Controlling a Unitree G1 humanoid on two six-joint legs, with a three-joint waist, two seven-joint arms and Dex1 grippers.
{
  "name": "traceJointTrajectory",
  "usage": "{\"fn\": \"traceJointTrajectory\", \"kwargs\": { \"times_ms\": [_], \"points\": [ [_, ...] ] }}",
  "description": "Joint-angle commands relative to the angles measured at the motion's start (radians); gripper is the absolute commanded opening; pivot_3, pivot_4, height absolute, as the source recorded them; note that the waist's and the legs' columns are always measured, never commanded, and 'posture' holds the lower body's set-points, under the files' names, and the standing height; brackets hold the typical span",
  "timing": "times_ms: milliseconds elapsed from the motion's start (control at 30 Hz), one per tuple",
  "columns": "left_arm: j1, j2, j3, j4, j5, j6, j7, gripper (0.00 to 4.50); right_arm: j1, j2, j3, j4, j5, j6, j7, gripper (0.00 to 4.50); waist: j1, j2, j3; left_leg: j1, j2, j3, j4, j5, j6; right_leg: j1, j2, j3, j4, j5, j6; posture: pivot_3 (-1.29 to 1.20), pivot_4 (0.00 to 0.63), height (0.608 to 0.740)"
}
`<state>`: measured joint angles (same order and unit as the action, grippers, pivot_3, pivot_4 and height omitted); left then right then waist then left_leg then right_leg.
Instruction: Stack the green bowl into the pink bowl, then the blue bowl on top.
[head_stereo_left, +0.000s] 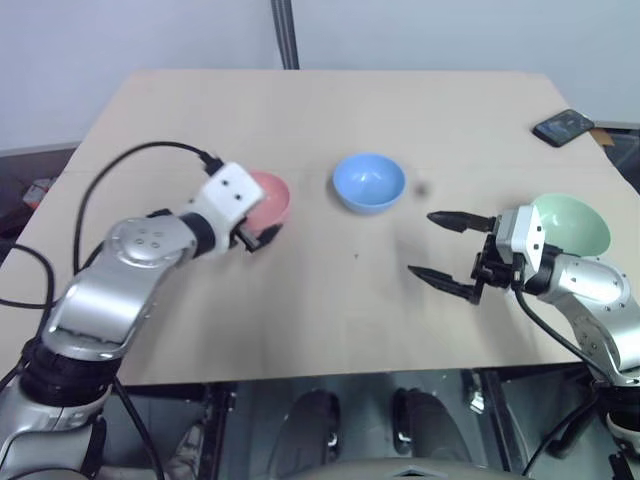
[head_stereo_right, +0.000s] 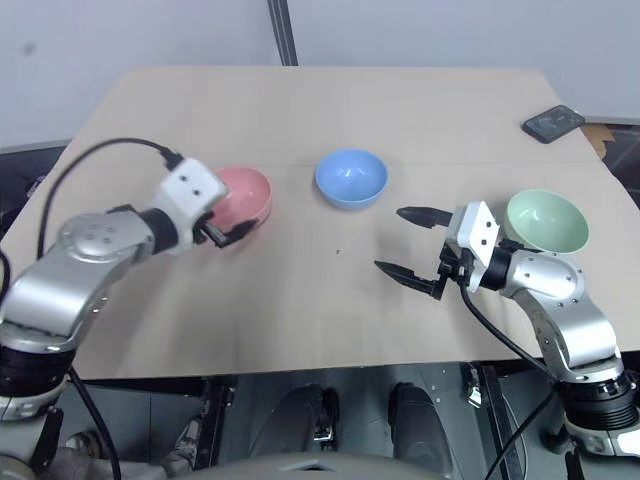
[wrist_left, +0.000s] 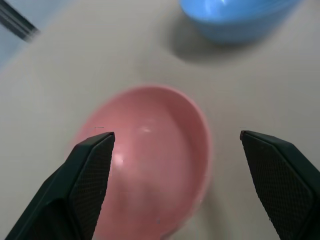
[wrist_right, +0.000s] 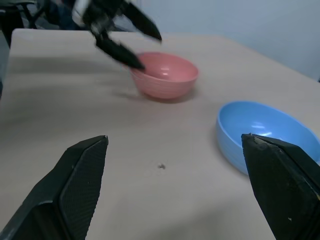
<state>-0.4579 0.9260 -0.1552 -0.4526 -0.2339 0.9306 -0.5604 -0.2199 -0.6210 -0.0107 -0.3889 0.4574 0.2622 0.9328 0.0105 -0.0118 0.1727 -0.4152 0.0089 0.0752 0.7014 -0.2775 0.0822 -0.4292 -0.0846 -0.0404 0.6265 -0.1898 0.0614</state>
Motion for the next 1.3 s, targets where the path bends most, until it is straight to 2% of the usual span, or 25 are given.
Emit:
{"fn": "traceJointTrajectory", "kwargs": {
  "times_ms": [33, 67, 100, 200, 233, 267, 300, 367, 467, 533, 733, 933, 1000, 1067, 1100, 1167, 1200, 1267, 1300],
  "points": [
    [-0.065, 0.004, -0.089, 0.036, 0.056, 0.079, -0.01, 4.26, -0.009, 0.0, -0.012, -0.005, -0.012, -0.043, 0.001, 4.5, 0.001, 0.0, 0.0, 0.0, 0.0, 0.0, 0.0, 0.0, 0.0, 0.0, 0.0, 0.0, 0.0, 0.0, 0.0, 0.0, 0.15, 0.74],
    [-0.082, 0.0, -0.118, 0.061, 0.077, 0.075, -0.012, 3.75, -0.003, -0.001, -0.019, -0.001, -0.016, -0.05, -0.001, 4.5, 0.002, 0.0, 0.0, 0.0, 0.0, 0.0, 0.0, 0.0, 0.0, 0.0, 0.0, 0.0, 0.0, 0.0, 0.0, 0.0, 0.15, 0.74],
    [-0.096, -0.006, -0.136, 0.078, 0.087, 0.072, -0.015, 3.54, 0.002, -0.002, -0.024, 0.001, -0.019, -0.056, -0.004, 4.5, 0.003, 0.0, 0.0, 0.0, 0.0, 0.0, 0.0, 0.0, 0.0, 0.0, 0.001, 0.0, 0.0, 0.0, 0.0, 0.0, 0.15, 0.74],
    [-0.128, -0.028, -0.155, 0.113, 0.105, 0.072, -0.023, 2.13, 0.016, -0.003, -0.03, -0.001, -0.028, -0.066, -0.014, 4.5, 0.004, 0.0, 0.0, 0.0, 0.0, 0.0, 0.0, 0.0, 0.0, 0.0, 0.001, 0.0, 0.0, 0.0, 0.0, 0.0, 0.15, 0.74],
    [-0.138, -0.036, -0.157, 0.123, 0.11, 0.069, -0.026, 1.41, 0.023, -0.003, -0.034, -0.004, -0.03, -0.069, -0.019, 4.5, 0.004, 0.0, 0.0, 0.0, 0.0, 0.0, 0.0, 0.0, 0.0, 0.0, 0.0, 0.0, 0.0, 0.0, 0.0, 0.0, 0.15, 0.74],
    [-0.147, -0.042, -0.158, 0.13, 0.112, 0.058, -0.032, 1.21, 0.031, -0.003, -0.037, -0.005, -0.032, -0.071, -0.023, 4.5, 0.005, -0.001, 0.0, -0.001, 0.0, 0.0, 0.0, 0.0, 0.0, 0.0, 0.0, 0.0, 0.0, 0.0, 0.0, 0.0, 0.15, 0.74],
    [-0.154, -0.046, -0.159, 0.133, 0.111, 0.05, -0.044, 0.58, 0.036, -0.002, -0.039, -0.008, -0.034, -0.072, -0.027, 4.5, 0.005, -0.001, 0.0, -0.001, 0.0, -0.001, 0.0, 0.0, 0.0, 0.0, 0.0, 0.0, 0.0, 0.0, 0.0, 0.0, 0.15, 0.74],
    [-0.162, -0.054, -0.152, 0.133, 0.106, 0.027, -0.066, 0.02, 0.043, -0.002, -0.039, -0.012, -0.038, -0.073, -0.038, 4.5, 0.004, -0.001, 0.0, -0.001, 0.0, -0.001, 0.0, 0.0, 0.0, 0.0, 0.0, 0.0, 0.0, 0.0, 0.0, 0.0, 0.15, 0.74],
    [-0.139, -0.059, -0.11, 0.083, 0.032, -0.048, -0.167, 0.02, 0.051, -0.002, -0.04, -0.019, -0.044, -0.072, -0.053, 4.5, 0.003, -0.001, 0.0, 0.0, 0.0, 0.0, 0.0, 0.0, 0.0, 0.0, 0.0, 0.0, 0.0, 0.0, 0.0, 0.0, 0.15, 0.74],
    [-0.095, -0.025, -0.095, 0.014, -0.017, -0.138, -0.277, 0.02, 0.058, -0.004, -0.044, -0.021, -0.046, -0.07, -0.06, 4.5, 0.002, -0.001, 0.0, 0.0, 0.0, 0.0, 0.0, 0.0, 0.0, 0.0, 0.0, 0.0, 0.0, 0.0, 0.0, 0.0, 0.15, 0.74],
    [0.017, 0.059, -0.148, -0.054, 0.004, -0.484, -0.531, 0.02, 0.078, -0.012, -0.067, -0.004, -0.055, -0.079, -0.07, 4.5, 0.004, 0.0, 0.0, 0.0, 0.001, 0.0, 0.0, 0.001, -0.001, -0.001, -0.001, 0.0, 0.0, 0.0, -0.001, 0.0, 0.15, 0.74],
    [-0.073, -0.066, -0.241, 0.118, 0.085, -0.577, -0.58, 0.02, 0.089, -0.007, -0.069, -0.012, -0.057, -0.075, -0.081, 4.5, 0.009, -0.001, 0.0, 0.001, -0.001, -0.001, 0.001, 0.001, 0.0, 0.002, 0.0, 0.0, 0.0, -0.002, -0.004, 0.0, 0.15, 0.74],
    [-0.088, -0.098, -0.248, 0.135, 0.088, -0.575, -0.592, 0.75, 0.099, -0.01, -0.069, -0.024, -0.062, -0.071, -0.088, 4.5, 0.005, -0.001, 0.0, 0.001, -0.001, -0.001, 0.001, 0.001, 0.0, 0.002, 0.0, 0.0, 0.0, -0.002, -0.004, 0.0, 0.15, 0.74],
    [-0.088, -0.113, -0.241, 0.126, 0.071, -0.556, -0.607, 1.24, 0.108, -0.018, -0.066, -0.024, -0.084, -0.081, -0.095, 4.5, 0.003, -0.001, 0.0, 0.0, -0.001, -0.001, 0.001, 0.001, 0.0, 0.002, 0.0, 0.0, 0.0, 0.0, 0.0, 0.0, 0.15, 0.74],
    [-0.086, -0.115, -0.234, 0.119, 0.069, -0.545, -0.606, 1.72, 0.11, -0.021, -0.066, -0.02, -0.097, -0.09, -0.098, 4.5, 0.003, -0.001, 0.0, -0.001, -0.001, 0.0, 0.001, 0.001, 0.0, 0.0, 0.0, 0.0, 0.0, 0.0, 0.0, 0.0, 0.15, 0.74],
    [-0.075, -0.119, -0.203, 0.098, 0.05, -0.515, -0.597, 1.99, 0.11, -0.022, -0.073, -0.014, -0.106, -0.084, -0.112, 4.5, 0.003, -0.001, 0.0, -0.001, -0.001, 0.0, 0.001, 0.001, 0.0, 0.0, 0.0, 0.0, 0.0, 0.0, 0.0, 0.0, 0.15, 0.74],
    [-0.069, -0.122, -0.18, 0.088, 0.035, -0.492, -0.585, 2.47, 0.107, -0.021, -0.078, -0.01, -0.109, -0.074, -0.123, 4.5, 0.003, -0.001, 0.0, -0.001, 0.0, 0.0, 0.001, 0.001, 0.0, 0.0, 0.001, 0.0, 0.0, 0.0, 0.0, 0.0, 0.15, 0.74],
    [-0.042, -0.12, -0.11, 0.052, -0.019, -0.44, -0.563, 3.4, 0.099, -0.029, -0.085, 0.012, -0.132, -0.055, -0.15, 4.5, 0.002, -0.001, 0.0, -0.001, 0.0, 0.0, 0.001, 0.001, 0.0, 0.0, 0.001, 0.0, 0.0, 0.0, 0.0, 0.0, 0.15, 0.74],
    [-0.015, -0.156, -0.006, 0.035, -0.161, -0.344, -0.539, 3.4, 0.085, -0.037, -0.101, 0.037, -0.142, 0.001, -0.189, 4.5, 0.002, -0.001, 0.0, -0.001, 0.0, 0.0, 0.001, 0.001, 0.0, 0.0, 0.001, 0.001, 0.0, 0.0, 0.0, 0.0, 0.15, 0.74]
  ]
}}
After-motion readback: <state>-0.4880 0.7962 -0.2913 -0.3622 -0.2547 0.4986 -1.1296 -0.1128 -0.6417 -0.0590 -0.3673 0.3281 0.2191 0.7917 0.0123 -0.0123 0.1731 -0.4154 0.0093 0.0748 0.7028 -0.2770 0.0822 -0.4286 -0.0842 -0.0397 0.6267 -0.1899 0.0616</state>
